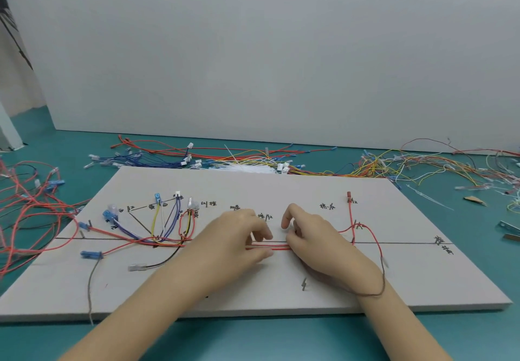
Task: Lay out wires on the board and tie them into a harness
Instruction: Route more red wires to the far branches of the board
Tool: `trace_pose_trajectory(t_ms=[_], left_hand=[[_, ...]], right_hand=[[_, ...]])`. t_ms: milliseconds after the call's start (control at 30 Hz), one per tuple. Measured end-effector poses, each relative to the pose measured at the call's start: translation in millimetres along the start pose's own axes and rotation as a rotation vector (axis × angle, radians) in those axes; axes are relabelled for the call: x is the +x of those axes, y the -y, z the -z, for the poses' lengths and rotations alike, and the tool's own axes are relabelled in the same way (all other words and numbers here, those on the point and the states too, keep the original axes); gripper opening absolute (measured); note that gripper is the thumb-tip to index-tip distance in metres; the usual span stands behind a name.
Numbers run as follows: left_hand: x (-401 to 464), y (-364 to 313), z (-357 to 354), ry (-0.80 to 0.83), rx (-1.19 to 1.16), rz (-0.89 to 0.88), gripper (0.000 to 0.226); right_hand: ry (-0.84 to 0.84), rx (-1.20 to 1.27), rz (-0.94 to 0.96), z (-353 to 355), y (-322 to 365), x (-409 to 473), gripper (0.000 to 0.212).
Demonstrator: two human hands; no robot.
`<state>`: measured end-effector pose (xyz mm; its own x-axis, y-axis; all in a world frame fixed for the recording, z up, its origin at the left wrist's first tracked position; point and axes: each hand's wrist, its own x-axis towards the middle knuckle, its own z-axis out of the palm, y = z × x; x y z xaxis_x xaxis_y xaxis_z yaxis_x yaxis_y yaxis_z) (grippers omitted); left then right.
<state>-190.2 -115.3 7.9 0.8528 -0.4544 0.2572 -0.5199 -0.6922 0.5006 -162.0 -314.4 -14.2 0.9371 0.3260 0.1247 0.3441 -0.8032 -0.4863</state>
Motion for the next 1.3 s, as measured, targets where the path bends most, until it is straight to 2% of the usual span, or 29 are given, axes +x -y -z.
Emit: trace_pose_trajectory(t_ms=[100,233,367,500,600,667,733,900,1033,1133,1233,1300], left_hand=[[9,3,-19,0.01,0.09,-0.016,0.024],[19,-1,-30,-0.001,0.062,-0.054,0.016],[29,-7,-40,-0.009,0.053,-0.076,0.015],[37,-10,-47,-0.025,0.005,-0.063,0.01],[41,-12,-50,-0.092,-0.014,-0.025,0.014],[42,-14,-51,-0.116,-0.018,-0.018,0.023],[45,-16,-51,-0.114,-0.031,-0.007,0.023],[49,-16,-51,-0.015,-0.028,-0.004,0.014],[49,-17,-56,0.005,-0.013,-0.008,0.016],[48,-16,-56,0.004,-0.05,-0.008,0.015],[48,-16,-56,0.005,-0.053,-0.022,0.012],[47,-18,-57,0.012,-0.026,-0.034,0.011]], right_hand=[[0.021,0.131,-0.038,4,-3,1,0.01],[-0.005,0.334,-0.121,9,-4,5,0.01],[-0.009,0.383,-0.156,12,-3,7,0.011],[-0.083,0.504,-0.211,14,-2,8,0.024],[-0.206,0.421,-0.221,13,-4,7,0.024],[-0.233,0.352,-0.213,11,-2,5,0.021],[-0.242,0.292,-0.202,12,0,3,0.018],[-0.155,0.062,-0.199,18,5,-8,0.013],[-0.096,-0.029,-0.154,16,9,-24,0.011],[-0.13,-0.1,-0.155,16,12,-37,0.007],[-0.136,-0.123,-0.24,23,17,-46,0.003],[-0.065,-0.193,-0.331,31,20,-50,0.016]])
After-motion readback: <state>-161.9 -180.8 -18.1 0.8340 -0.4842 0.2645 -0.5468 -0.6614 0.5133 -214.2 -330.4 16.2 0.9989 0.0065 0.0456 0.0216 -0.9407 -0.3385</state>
